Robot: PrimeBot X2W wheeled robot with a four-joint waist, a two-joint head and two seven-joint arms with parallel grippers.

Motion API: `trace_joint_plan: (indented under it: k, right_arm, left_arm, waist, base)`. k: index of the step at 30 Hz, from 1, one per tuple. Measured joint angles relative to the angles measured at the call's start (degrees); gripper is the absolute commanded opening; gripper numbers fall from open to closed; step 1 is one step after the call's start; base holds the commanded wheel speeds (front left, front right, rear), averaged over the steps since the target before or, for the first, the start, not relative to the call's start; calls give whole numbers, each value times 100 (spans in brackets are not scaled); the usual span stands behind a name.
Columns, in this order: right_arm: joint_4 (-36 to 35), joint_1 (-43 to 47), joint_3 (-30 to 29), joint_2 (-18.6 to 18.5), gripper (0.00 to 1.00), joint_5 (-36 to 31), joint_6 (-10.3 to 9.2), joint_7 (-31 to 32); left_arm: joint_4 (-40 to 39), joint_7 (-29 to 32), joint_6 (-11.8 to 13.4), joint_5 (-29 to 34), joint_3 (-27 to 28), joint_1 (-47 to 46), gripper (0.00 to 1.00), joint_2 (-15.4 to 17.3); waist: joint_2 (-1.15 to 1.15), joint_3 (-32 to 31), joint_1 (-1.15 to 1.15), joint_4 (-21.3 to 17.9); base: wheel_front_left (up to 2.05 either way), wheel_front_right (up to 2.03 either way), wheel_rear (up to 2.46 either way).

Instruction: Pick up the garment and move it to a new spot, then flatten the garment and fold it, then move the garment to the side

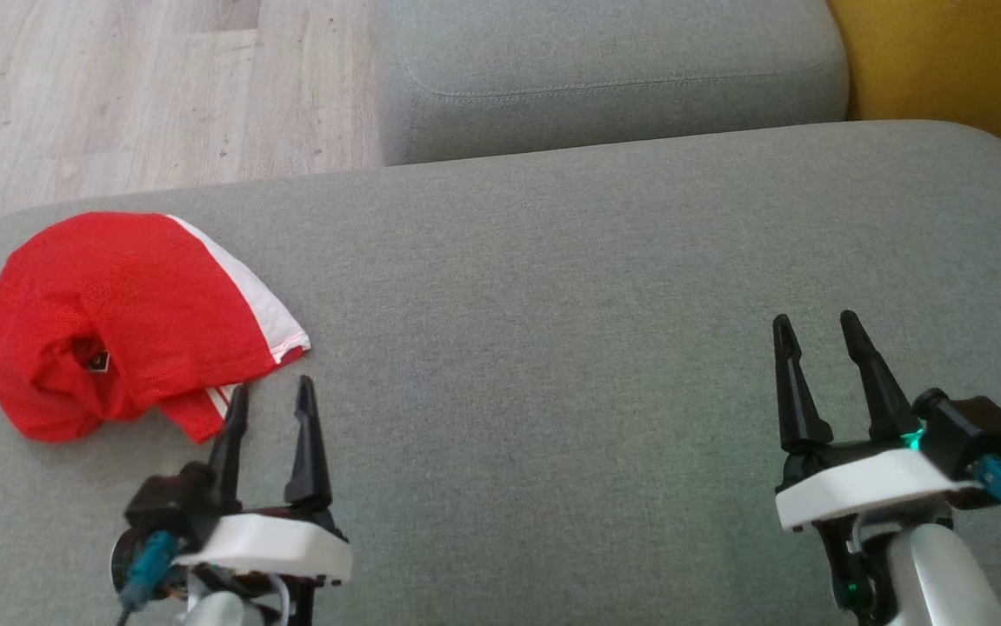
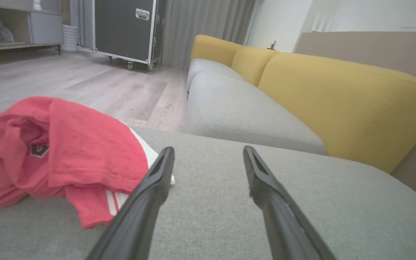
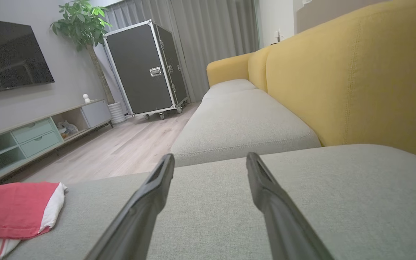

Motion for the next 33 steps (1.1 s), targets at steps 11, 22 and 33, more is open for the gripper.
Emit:
trace_joint_plan:
  k: [11,22,33]
  right_arm:
    - [1,-1,19,-3,100,-1112,0,-162]
    - [-156,-5,146,-7,100,-1845,1,-355]
    - [-27,12,8,-11,100,-1080,1,-532]
  left_arm:
    - [393,-156,222,975,-739,-140,100,339]
    - [469,-346,623,1551,-1300,-412,100,439]
    - [2,-508,481,1216,-714,-214,100,226]
  waist:
    - [0,-18,0,-19]
    - [0,10,0,-32]
    - [0,-6,0,17]
  base:
    - [0,0,0]
    - [0,0,0]
    - [0,0,0]
